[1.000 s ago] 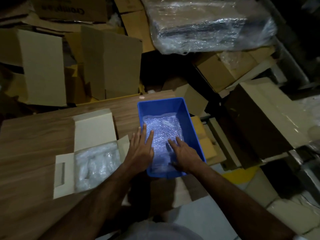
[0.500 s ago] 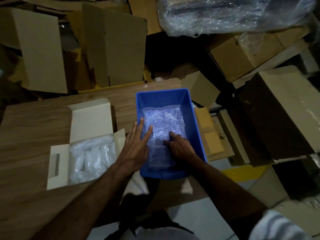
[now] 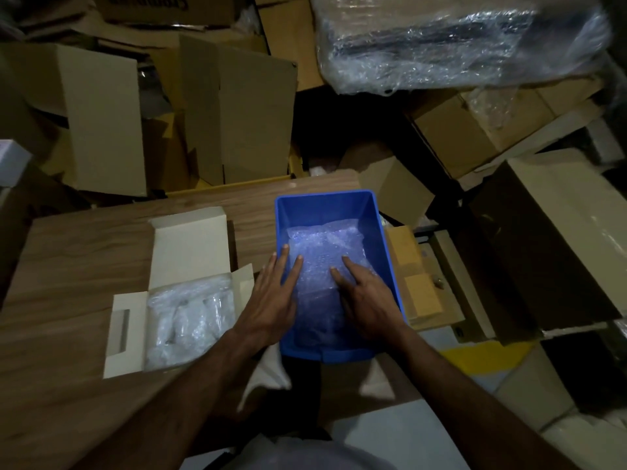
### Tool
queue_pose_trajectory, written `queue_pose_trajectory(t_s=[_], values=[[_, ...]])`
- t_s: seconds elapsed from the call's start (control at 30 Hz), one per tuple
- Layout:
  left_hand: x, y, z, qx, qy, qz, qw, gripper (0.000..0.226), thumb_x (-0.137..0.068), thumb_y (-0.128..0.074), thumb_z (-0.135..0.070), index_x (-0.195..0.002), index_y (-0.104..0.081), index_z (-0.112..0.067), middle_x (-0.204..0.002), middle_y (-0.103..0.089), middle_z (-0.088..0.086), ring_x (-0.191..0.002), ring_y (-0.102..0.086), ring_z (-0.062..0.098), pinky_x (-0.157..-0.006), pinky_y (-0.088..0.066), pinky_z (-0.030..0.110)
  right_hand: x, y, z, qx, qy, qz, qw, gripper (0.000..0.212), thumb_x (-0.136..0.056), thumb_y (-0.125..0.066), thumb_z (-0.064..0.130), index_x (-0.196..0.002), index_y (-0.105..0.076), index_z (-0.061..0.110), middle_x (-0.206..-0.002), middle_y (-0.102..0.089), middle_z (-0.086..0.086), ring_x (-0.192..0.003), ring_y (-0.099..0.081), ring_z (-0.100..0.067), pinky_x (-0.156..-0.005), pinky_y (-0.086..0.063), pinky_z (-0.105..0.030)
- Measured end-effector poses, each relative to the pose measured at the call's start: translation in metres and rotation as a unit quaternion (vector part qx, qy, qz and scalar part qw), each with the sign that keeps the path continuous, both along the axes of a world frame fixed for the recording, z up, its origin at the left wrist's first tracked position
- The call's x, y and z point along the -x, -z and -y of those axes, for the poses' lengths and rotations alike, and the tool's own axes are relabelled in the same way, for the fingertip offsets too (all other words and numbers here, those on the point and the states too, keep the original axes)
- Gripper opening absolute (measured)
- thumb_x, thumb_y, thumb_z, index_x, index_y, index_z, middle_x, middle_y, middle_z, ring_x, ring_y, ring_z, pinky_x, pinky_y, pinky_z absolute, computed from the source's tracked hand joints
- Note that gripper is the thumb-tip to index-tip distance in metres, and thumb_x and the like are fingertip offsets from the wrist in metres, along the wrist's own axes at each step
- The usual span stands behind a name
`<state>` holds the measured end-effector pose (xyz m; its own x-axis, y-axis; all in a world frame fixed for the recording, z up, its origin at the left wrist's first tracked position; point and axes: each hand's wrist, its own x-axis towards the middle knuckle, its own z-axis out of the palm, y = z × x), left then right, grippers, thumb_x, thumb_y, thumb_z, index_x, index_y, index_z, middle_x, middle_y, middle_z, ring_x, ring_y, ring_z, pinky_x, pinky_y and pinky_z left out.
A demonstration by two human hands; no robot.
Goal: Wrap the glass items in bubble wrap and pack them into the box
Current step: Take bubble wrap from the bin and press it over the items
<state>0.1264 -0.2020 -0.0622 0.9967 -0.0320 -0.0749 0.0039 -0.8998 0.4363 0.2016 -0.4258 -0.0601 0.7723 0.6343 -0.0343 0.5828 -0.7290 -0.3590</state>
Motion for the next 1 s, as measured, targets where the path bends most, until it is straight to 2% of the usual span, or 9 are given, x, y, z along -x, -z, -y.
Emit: queue_pose_trajectory(t_s=[0.17, 0.33, 0.43, 0.53, 0.67, 0.77, 0.83, 0.93, 1.0], values=[[-0.009, -0.022, -0.005, 0.047, -0.014, 0.025, 0.999, 0.069, -0.1, -0.041, -0.043, -0.161, -0.008, -0.035, -0.168, 0.017, -0.005, -0.155, 0.017, 0.02, -0.126, 0.001, 0.047, 0.008, -0.021, -0.006, -0.099, 0.009, 0.046, 0.994, 0.05, -0.101, -0.04, 0.028, -0.15, -0.041, 0.018, -0.154, -0.042, -0.024, -0.131, -0.053, -0.042, -0.101, -0.05, -0.051], [-0.016, -0.068, -0.025, 0.175, 0.016, 0.115, 0.978, 0.061, -0.1, -0.052, -0.003, -0.15, -0.044, -0.039, -0.167, -0.02, -0.01, -0.156, -0.011, 0.013, -0.125, -0.018, 0.045, 0.014, -0.071, -0.024, -0.151, 0.006, 0.137, 0.979, 0.051, -0.098, -0.054, 0.024, -0.148, -0.049, 0.013, -0.151, -0.049, -0.018, -0.131, -0.054, -0.032, -0.102, -0.049, -0.043], [-0.007, -0.103, -0.045, 0.202, 0.045, 0.16, 0.965, 0.064, -0.096, -0.05, 0.008, -0.148, -0.049, -0.028, -0.161, -0.037, -0.008, -0.151, -0.028, 0.012, -0.124, -0.026, 0.041, 0.014, -0.096, -0.036, -0.116, -0.004, 0.139, 0.984, 0.063, -0.092, -0.053, 0.033, -0.152, -0.043, 0.019, -0.158, -0.042, -0.012, -0.138, -0.048, -0.028, -0.109, -0.043, -0.045], [0.009, -0.131, -0.069, 0.213, 0.062, 0.173, 0.96, 0.062, -0.094, -0.049, 0.011, -0.147, -0.051, -0.022, -0.156, -0.045, -0.006, -0.148, -0.036, 0.012, -0.122, -0.029, 0.033, 0.017, -0.118, -0.055, -0.105, -0.037, 0.141, 0.984, 0.072, -0.081, -0.051, 0.027, -0.153, -0.041, 0.022, -0.158, -0.041, -0.01, -0.137, -0.047, -0.027, -0.11, -0.043, -0.045], [0.035, -0.151, -0.107, 0.266, 0.024, 0.163, 0.95, 0.063, -0.092, -0.045, 0.015, -0.144, -0.054, -0.019, -0.149, -0.053, -0.009, -0.143, -0.044, 0.011, -0.119, -0.032, 0.029, 0.024, -0.146, -0.084, -0.144, -0.098, 0.149, 0.973, 0.059, -0.09, -0.057, 0.024, -0.148, -0.049, 0.022, -0.148, -0.054, -0.004, -0.127, -0.057, -0.023, -0.102, -0.047, -0.038], [0.059, -0.16, -0.135, 0.366, -0.029, 0.118, 0.923, 0.04, -0.098, -0.051, -0.018, -0.137, -0.06, -0.014, -0.138, -0.064, -0.005, -0.133, -0.056, 0.014, -0.11, -0.044, 0.028, 0.033, -0.169, -0.109, -0.208, -0.138, 0.063, 0.966, 0.04, -0.098, -0.055, 0.027, -0.138, -0.059, 0.027, -0.128, -0.065, 0.011, -0.114, -0.062, -0.009, -0.093, -0.053, -0.033], [0.072, -0.164, -0.149, 0.422, -0.083, 0.104, 0.897, 0.034, -0.097, -0.053, -0.022, -0.125, -0.066, -0.009, -0.124, -0.072, -0.005, -0.119, -0.065, 0.012, -0.097, -0.05, 0.02, 0.037, -0.183, -0.125, -0.263, -0.166, -0.02, 0.95, 0.02, -0.103, -0.055, 0.03, -0.117, -0.069, 0.032, -0.101, -0.067, 0.024, -0.095, -0.065, 0.002, -0.079, -0.051, -0.022], [0.087, -0.164, -0.156, 0.501, -0.216, 0.094, 0.833, 0.027, -0.104, -0.043, -0.004, -0.106, -0.07, -0.006, -0.098, -0.079, -0.002, -0.092, -0.072, 0.014, -0.076, -0.057, 0.021, 0.044, -0.185, -0.154, -0.348, -0.109, -0.175, 0.914, 0.016, -0.098, -0.067, 0.024, -0.084, -0.073, 0.028, -0.08, -0.071, 0.013, -0.077, -0.068, -0.007, -0.07, -0.053, -0.031], [0.095, -0.161, -0.154, 0.558, -0.275, 0.072, 0.779, 0.03, -0.104, -0.043, -0.016, -0.103, -0.071, -0.005, -0.095, -0.078, 0.008, -0.085, -0.074, 0.02, -0.072, -0.061, 0.03, 0.053, -0.182, -0.171, -0.425, -0.001, -0.3, 0.854, 0.014, -0.091, -0.074, 0.022, -0.077, -0.073, 0.02, -0.076, -0.072, 0.004, -0.073, -0.067, -0.013, -0.067, -0.053, -0.031]])
